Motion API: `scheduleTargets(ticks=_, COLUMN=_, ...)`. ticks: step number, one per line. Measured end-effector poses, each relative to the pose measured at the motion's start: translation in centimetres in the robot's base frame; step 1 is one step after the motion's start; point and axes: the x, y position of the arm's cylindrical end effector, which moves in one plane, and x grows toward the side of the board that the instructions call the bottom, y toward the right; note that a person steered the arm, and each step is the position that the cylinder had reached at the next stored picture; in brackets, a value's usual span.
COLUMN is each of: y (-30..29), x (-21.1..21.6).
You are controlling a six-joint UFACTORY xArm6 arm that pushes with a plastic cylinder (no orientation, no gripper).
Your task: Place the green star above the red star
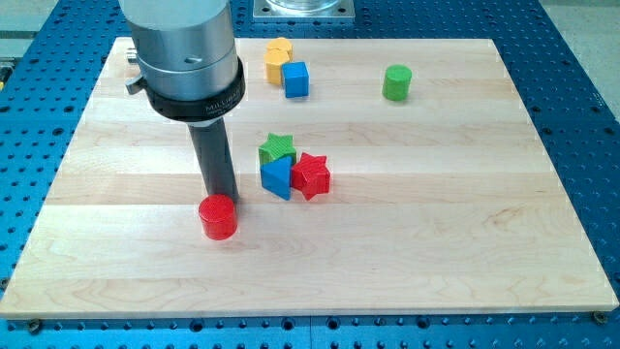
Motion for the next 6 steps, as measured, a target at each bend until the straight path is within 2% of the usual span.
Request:
scheduleTargets(ticks=2, y=3.3, x=-6.0)
scheduleTargets(ticks=6, y=4.5, x=-6.0)
